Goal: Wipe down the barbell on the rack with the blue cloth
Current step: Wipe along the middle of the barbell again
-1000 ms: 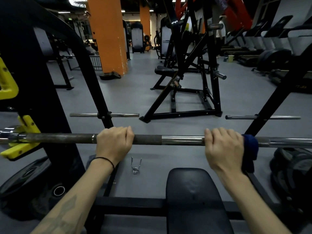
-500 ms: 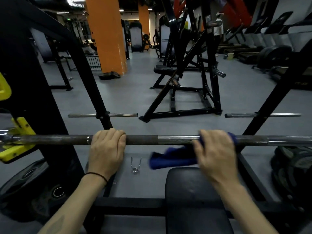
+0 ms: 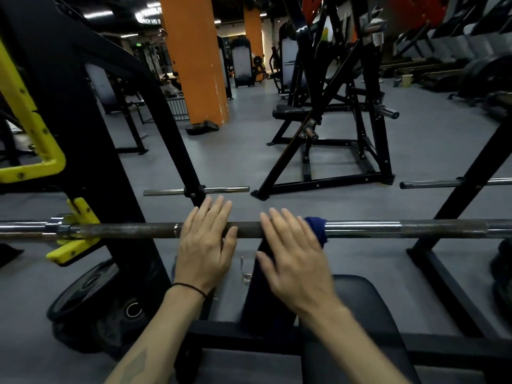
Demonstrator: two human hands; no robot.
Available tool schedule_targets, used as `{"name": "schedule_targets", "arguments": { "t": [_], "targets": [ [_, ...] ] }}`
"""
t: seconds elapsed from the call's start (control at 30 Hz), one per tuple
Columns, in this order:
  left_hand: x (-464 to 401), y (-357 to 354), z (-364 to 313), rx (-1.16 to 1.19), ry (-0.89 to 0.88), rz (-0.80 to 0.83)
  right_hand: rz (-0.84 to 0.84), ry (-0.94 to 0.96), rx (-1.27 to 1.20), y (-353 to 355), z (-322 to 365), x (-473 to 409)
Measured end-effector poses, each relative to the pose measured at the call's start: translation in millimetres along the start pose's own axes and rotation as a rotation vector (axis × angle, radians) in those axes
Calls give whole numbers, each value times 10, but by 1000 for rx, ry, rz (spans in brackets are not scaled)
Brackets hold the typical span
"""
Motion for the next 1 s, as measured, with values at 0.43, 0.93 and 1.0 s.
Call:
{"name": "schedule_targets", "arguments": {
  "t": [0.43, 0.93, 1.0],
  "targets": [
    [23, -28, -75, -19, 48, -12, -246, -358, -223, -58, 120, 91],
    [15, -26, -37, -12, 38, -8, -212, -120, 175, 323, -1007, 402],
    [-1, -16, -43, -20, 28, -10, -214, -81, 215, 296, -1051, 400]
  ]
}}
Point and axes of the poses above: each hand's wrist, its own x-axis away from the middle knuckle, its own y-axis out of the back of the hand, z = x × y, the point moved 2 cm from there along -x, towards the middle knuckle, and after that the axes turned 3 degrees about z, right-handed, at the moved point
